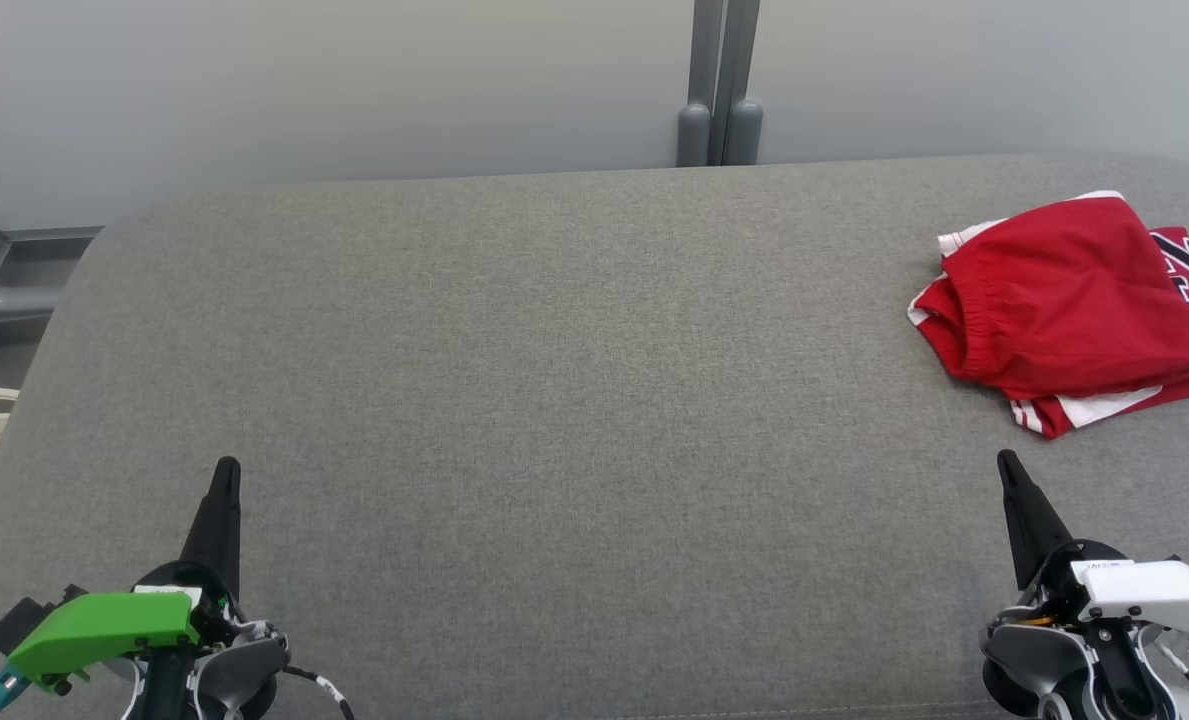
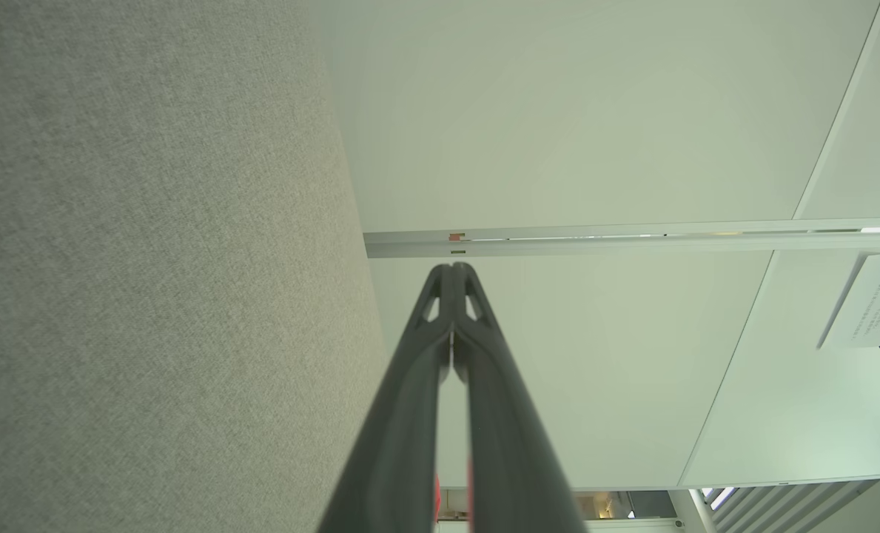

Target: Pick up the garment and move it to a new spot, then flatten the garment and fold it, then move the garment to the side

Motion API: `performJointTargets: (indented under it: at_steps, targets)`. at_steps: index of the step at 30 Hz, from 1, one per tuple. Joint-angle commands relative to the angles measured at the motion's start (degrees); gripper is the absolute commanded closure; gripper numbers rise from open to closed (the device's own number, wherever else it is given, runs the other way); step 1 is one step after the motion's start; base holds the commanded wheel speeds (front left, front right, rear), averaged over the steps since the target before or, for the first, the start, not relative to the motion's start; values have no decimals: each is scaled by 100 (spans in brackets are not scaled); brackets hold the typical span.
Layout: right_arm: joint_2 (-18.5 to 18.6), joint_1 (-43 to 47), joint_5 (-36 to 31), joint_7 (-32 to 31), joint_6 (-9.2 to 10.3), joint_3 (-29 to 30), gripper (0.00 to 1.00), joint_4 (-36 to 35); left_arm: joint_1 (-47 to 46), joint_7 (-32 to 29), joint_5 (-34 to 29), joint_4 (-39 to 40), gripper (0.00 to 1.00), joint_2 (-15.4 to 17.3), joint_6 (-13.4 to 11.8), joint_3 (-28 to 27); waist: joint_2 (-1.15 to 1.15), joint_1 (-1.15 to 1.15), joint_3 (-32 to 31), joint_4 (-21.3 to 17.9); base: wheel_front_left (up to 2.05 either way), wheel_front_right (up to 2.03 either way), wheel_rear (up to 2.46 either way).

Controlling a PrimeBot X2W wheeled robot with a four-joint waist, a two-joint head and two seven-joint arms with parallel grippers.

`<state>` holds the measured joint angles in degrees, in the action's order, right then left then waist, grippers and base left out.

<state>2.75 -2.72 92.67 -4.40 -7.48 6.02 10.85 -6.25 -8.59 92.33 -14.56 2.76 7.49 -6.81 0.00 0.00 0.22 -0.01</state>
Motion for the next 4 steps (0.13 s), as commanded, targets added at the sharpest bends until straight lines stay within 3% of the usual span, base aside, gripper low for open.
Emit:
performJointTargets:
  at_steps: [1, 4]
  targets:
    - [24, -45, 27, -9, -2, 8, 100, -19, -65, -11, 7, 20, 100, 8, 17, -7, 0, 0, 0, 0, 0, 0, 0]
    - [24, -45, 27, -9, -2, 8, 100, -19, -65, -11, 7, 20, 100, 8, 17, -6, 0, 0, 0, 0, 0, 0, 0]
